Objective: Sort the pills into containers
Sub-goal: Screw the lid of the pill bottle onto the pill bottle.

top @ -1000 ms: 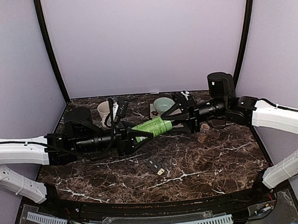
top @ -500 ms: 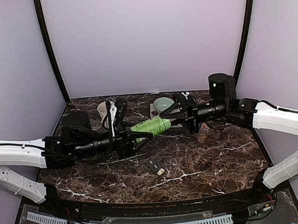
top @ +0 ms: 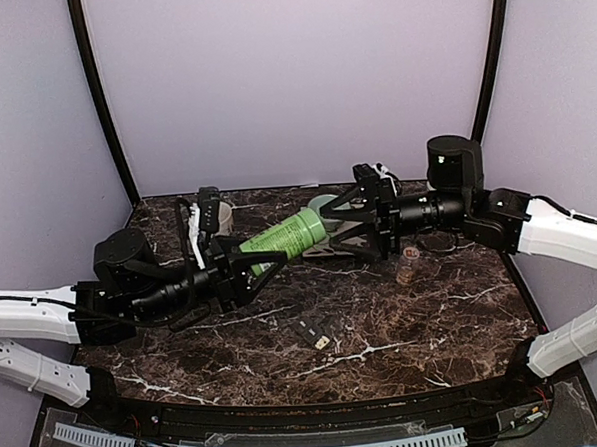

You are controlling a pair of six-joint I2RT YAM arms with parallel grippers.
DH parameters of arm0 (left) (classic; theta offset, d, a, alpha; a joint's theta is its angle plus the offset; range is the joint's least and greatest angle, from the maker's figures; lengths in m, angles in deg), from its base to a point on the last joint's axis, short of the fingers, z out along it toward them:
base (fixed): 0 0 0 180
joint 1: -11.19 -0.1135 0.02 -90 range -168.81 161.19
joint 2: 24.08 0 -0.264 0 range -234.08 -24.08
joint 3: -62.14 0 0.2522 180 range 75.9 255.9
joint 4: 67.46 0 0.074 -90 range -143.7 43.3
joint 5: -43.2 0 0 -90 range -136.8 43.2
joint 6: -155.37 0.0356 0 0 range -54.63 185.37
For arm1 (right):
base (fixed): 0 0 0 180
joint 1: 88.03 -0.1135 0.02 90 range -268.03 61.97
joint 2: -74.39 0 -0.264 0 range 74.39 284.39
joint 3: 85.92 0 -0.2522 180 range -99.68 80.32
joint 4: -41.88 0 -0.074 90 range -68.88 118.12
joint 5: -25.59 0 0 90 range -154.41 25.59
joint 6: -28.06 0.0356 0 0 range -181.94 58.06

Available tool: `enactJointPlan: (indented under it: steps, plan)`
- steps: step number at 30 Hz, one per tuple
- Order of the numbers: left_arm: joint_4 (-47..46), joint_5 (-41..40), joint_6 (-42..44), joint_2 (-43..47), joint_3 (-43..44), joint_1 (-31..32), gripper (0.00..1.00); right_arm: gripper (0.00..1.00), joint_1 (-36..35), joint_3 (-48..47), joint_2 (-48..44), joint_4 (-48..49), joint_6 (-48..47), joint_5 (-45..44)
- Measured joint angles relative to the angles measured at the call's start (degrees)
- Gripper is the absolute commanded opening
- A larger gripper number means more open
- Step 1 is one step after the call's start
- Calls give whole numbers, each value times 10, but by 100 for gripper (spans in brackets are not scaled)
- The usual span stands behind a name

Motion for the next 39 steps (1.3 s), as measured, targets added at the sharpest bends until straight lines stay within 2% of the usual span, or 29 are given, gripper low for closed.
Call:
enactJointPlan:
  steps: [5,10,18,22,31,39]
  plan:
    - [-20,3,-23,24,-3,-7,0,78,0,-15,-10,-12,-36,-11]
    - [-24,22,-62,30,-9,-21,0,78,0,-40,-13,-46,-118,-21]
    - [-50,125,-177,22,-26,-70,0,77,0,-61,-68,-99,-310,-57]
    - [-79,177,-229,1,-26,-79,0,78,0,-59,-93,-105,-372,-61]
    - [-156,286,-340,-90,-16,-83,0,79,-3,-37,-94,-115,-441,-32]
    - [-206,334,-394,-110,13,-89,0,79,-24,-52,-92,-158,-483,-18]
